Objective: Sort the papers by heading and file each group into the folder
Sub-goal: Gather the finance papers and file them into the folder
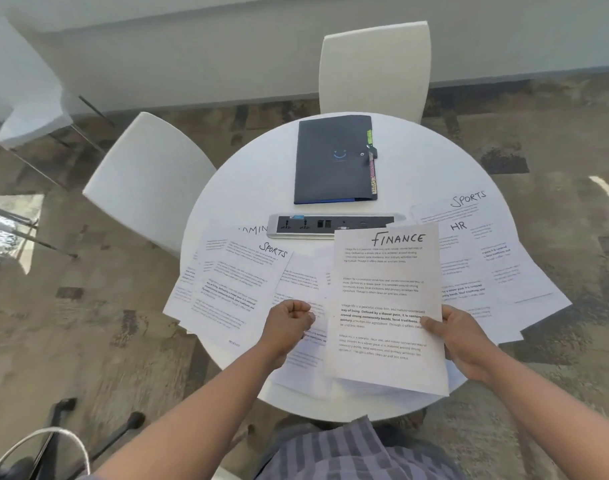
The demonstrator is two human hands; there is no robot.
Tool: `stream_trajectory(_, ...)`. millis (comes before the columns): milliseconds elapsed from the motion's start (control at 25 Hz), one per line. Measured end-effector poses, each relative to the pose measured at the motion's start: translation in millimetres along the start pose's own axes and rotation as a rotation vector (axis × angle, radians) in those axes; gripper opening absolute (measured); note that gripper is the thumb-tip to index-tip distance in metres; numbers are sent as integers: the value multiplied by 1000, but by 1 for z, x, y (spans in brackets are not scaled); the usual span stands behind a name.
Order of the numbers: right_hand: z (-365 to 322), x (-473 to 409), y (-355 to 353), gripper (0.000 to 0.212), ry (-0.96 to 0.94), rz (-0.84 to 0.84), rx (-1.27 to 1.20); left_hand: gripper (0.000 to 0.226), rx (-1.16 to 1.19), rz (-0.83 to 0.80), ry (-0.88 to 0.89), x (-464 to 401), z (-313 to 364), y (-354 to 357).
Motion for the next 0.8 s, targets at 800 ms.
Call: stream_trajectory(800,-30,10,117,18,-21,175,12,94,-799,184,-56,-118,-41,-244)
Point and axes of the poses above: each hand's wrist, its own x-axis away from the middle knuckle, its own y-axis out of the palm, z = x × y, the point moved 10 cm from there along -x, towards the middle knuckle, and after that the axes turned 9 degrees about y, right-handed, at the moved point
